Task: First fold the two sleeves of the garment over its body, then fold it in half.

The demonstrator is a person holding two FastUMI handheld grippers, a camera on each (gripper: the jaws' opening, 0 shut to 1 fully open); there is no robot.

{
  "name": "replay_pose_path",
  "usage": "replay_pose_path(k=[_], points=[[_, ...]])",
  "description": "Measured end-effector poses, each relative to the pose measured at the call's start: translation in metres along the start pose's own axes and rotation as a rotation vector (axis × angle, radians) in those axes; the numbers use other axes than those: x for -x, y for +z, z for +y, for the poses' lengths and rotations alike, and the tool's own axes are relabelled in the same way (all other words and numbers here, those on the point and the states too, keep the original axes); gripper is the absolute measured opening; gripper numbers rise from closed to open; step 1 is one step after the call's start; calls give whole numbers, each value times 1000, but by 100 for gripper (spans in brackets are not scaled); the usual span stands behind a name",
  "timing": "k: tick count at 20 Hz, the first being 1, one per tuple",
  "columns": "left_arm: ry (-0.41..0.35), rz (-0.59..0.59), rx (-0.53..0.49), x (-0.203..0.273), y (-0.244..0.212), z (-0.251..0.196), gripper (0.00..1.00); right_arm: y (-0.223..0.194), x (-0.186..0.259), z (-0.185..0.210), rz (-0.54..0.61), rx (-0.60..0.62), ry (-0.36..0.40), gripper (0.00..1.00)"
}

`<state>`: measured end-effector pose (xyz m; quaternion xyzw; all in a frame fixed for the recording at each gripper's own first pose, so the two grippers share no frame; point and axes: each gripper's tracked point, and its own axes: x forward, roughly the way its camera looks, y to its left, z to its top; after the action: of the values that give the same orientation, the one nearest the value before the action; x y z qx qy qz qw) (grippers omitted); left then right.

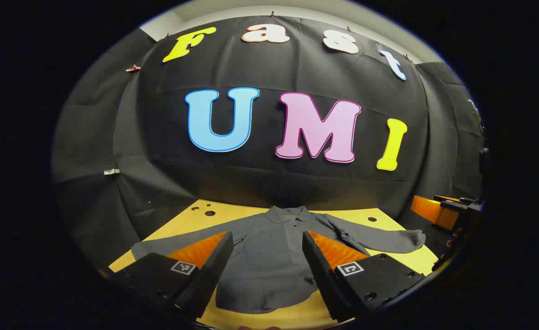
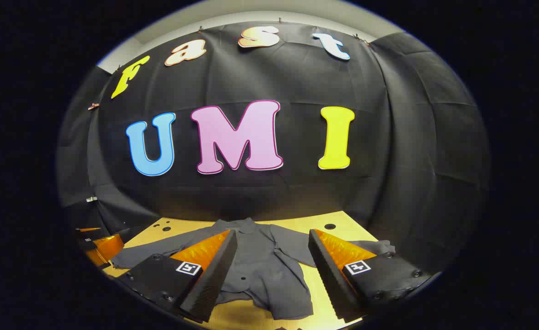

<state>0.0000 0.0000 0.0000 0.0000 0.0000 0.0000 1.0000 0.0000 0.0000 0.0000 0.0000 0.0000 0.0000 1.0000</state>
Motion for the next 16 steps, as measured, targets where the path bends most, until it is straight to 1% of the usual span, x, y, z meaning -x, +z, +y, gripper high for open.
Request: replay_pose_path(k=[1,2,6,8,10,12,16], points=[[13,-1,5,-4,2,0,92,1,-6,-5,-2,1,-4,98],[28,-3,10,-7,1,1,96,3,-12,-9,-7,0,-3,98],[84,-20,14,-22,4,6,96,3,-32,-19,-8,-12,16,99],[99,-15,17,-32,0,7,96,0,-44,-26,-13,-1,5,100],[101,-3,24,-38,-5,7,96,-8,-51,-31,8,-5,-12,100],[100,-4,24,-43,-7,6,96,-12,-52,-28,22,-11,5,100],[99,11,20,-56,-17,3,96,-21,-61,-31,31,26,8,99]])
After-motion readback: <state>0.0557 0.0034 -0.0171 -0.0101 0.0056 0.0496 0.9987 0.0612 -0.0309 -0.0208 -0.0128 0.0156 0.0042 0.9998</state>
